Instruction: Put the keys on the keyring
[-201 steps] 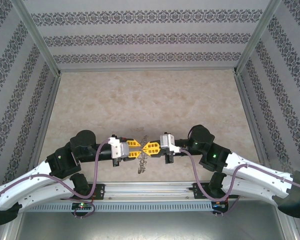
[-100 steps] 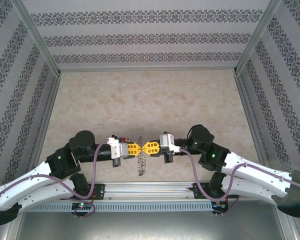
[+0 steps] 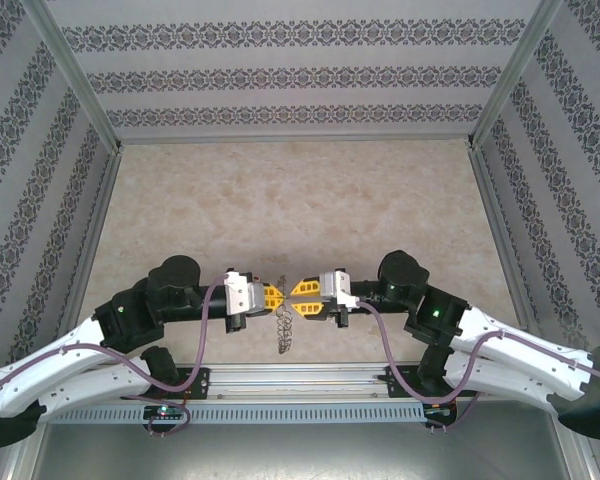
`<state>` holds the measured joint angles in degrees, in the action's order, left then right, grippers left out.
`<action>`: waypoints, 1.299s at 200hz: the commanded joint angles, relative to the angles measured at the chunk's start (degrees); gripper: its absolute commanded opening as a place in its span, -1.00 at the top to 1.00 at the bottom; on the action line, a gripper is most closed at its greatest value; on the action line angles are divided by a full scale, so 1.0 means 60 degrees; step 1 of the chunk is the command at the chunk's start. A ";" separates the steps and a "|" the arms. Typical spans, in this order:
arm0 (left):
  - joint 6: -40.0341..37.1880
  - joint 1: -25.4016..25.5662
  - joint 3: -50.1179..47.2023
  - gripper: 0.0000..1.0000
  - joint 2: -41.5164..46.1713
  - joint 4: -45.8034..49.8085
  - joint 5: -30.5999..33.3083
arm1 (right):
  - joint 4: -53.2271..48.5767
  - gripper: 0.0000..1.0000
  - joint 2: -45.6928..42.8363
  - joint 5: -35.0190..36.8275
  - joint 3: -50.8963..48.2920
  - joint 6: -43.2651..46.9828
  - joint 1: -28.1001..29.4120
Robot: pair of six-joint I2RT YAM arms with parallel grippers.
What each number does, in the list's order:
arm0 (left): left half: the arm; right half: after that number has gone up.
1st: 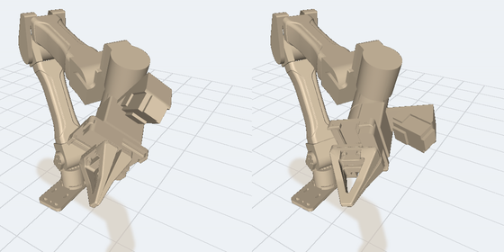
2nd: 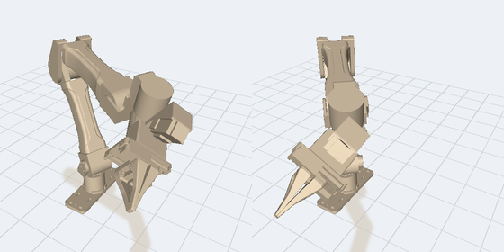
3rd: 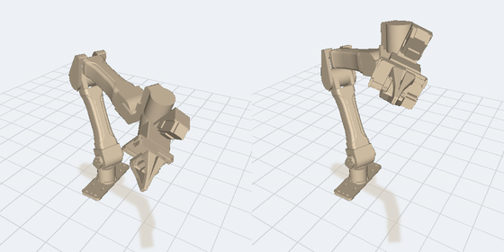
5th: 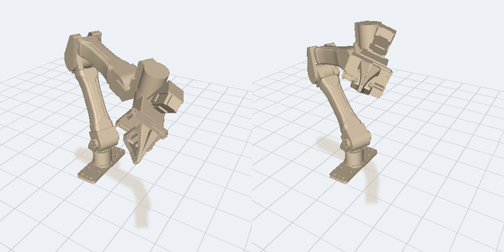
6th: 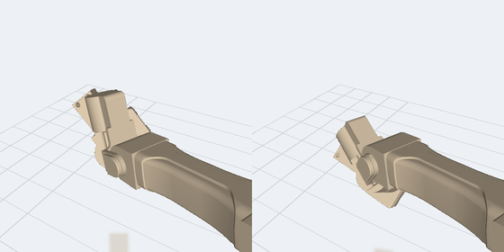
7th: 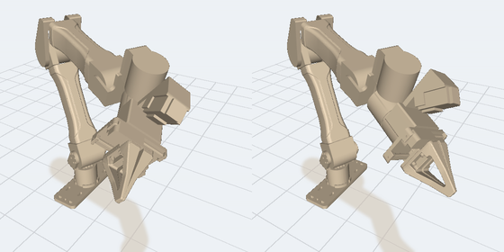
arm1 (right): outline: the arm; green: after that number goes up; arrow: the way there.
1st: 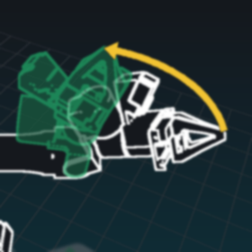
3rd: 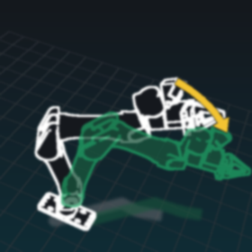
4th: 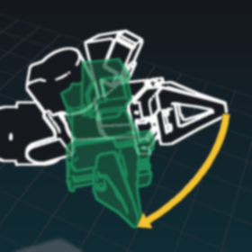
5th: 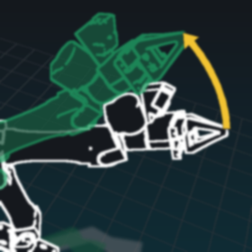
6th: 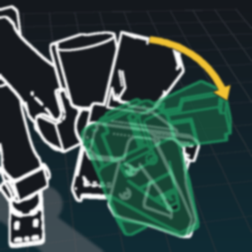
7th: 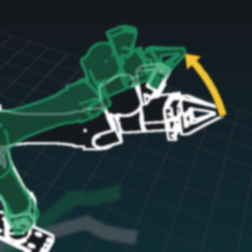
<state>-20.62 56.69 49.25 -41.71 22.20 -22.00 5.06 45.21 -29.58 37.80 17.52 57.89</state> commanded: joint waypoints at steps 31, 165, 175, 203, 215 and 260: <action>-0.0552 0.0114 0.0913 1.00 -0.0427 0.1544 0.0470 | -0.0663 0.55 0.0261 0.0412 0.0390 0.0583 0.0188; -0.0639 0.0118 0.0942 1.00 -0.0707 0.1663 0.0366 | -0.0489 0.99 0.1203 0.0473 0.0848 0.0719 0.0276; -0.0611 0.0110 0.0927 1.00 -0.0667 0.1621 0.0336 | -0.0555 1.00 0.1210 0.0535 0.0874 0.0755 0.0287; -0.0369 0.0116 0.0583 0.89 -0.0359 0.0961 0.0171 | -0.0457 1.00 0.1070 0.0438 0.0799 0.0740 0.0278; -0.0219 0.0113 0.0294 0.72 -0.0096 0.0492 0.0139 | -0.0274 1.00 0.0918 0.0290 0.0697 0.0688 0.0277; 0.0320 0.0118 -0.0700 0.62 0.0750 -0.1067 0.0070 | 0.0290 1.00 0.0452 -0.0339 0.0440 0.0397 0.0254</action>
<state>-21.52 56.69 47.29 -39.18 24.32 -19.97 2.42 49.95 -28.27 41.01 21.15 59.13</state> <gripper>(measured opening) 0.192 0.045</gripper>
